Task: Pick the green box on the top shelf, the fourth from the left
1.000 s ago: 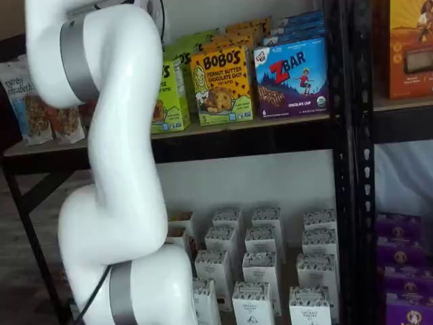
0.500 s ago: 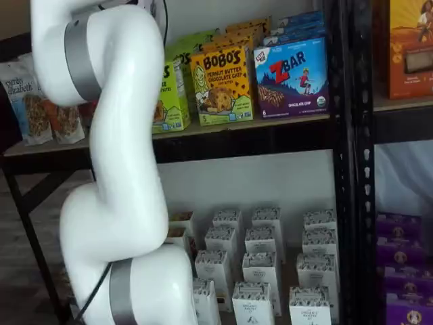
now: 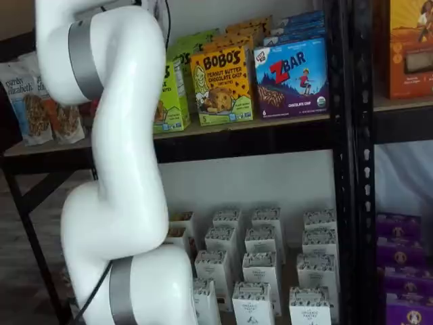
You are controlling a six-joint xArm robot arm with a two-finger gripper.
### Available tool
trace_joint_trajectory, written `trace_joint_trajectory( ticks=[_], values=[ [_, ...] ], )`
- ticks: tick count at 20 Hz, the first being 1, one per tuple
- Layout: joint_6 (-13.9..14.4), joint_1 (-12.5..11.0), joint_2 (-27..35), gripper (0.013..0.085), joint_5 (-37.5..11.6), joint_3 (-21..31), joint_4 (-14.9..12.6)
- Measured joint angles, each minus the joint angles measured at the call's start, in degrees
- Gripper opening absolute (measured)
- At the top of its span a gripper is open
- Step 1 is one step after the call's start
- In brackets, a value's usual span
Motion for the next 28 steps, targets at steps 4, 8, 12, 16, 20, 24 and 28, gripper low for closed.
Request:
trace_joint_trajectory(
  ticks=[4,8,12,16,20,24,28],
  values=[
    [-0.19,0.00,0.21,0.0850,-0.65,0.37,-0.22],
    [-0.26,0.09,0.61,0.0850,-0.66,0.22,-0.83],
    [-0.33,0.20,0.61,0.0850,-1.57,0.86,-1.12],
    [-0.25,0.46,0.58,0.0850,-2.42,1.41,-1.48],
    [-0.16,0.70,0.62,0.0850,-2.94,1.80,-1.87],
    [0.02,1.14,0.68,0.0850,-3.26,2.27,-2.88],
    [0.14,1.43,0.61,0.0850,-3.57,2.92,-3.34]
  ],
)
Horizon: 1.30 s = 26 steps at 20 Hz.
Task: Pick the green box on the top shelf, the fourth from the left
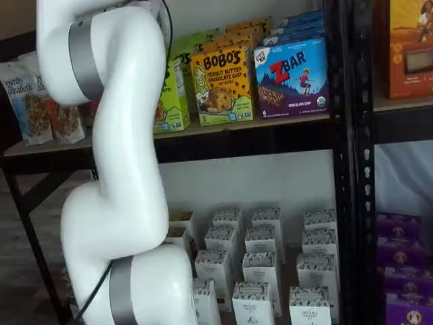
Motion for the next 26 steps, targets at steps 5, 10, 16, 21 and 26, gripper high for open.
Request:
trace_joint_trajectory(
  ticks=[5,10,16,21,26],
  values=[
    [0.12,0.26,0.07,0.0850,0.26,0.20,-0.56],
    [0.13,0.33,-0.24,0.0850,-0.15,0.87,-0.64],
    [0.23,0.48,-0.30,0.0850,-0.33,1.16,-0.67],
    [0.34,0.62,-0.30,0.0850,-0.41,1.27,-0.75],
    [0.47,0.84,-0.34,0.0850,-0.60,1.58,-1.10]
  ],
)
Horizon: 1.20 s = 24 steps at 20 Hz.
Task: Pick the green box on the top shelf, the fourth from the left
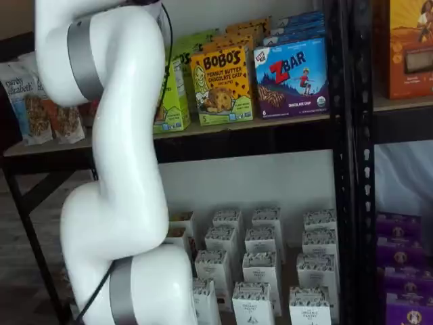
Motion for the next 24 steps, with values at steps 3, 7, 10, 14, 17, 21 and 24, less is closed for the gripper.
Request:
trace_joint_trajectory(
  ticks=[3,7,10,14,17,21,24],
  values=[
    [0.08,0.09,0.01,0.0850,-0.09,0.10,0.08],
    [0.17,0.24,0.04,0.0850,-0.40,0.27,-0.12],
    [0.24,0.34,0.04,0.0850,-0.65,0.45,-0.22],
    [0.34,0.49,0.08,0.0850,-0.82,0.61,-0.29],
    [0.43,0.59,0.08,0.0850,-1.01,0.72,-0.32],
    [0.50,0.68,0.10,0.0850,-1.00,0.76,-0.44],
    [0.55,0.77,0.05,0.0850,-1.04,0.94,-0.56]
  ],
)
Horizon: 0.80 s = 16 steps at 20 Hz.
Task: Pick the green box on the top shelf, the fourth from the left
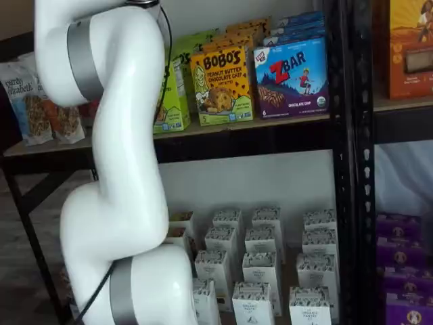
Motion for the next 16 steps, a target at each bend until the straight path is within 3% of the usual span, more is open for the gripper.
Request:
trace_joint_trajectory(
  ticks=[7,9,12,16],
  values=[
    [0.15,0.19,-0.09,0.0850,-0.46,0.47,0.21],
    [0.12,0.13,-0.09,0.0770,-0.50,0.48,0.45],
    [0.16,0.18,-0.15,0.0730,-0.61,0.55,0.42],
    [0.21,0.22,-0.14,0.0610,-0.53,0.49,0.50]
  ],
)
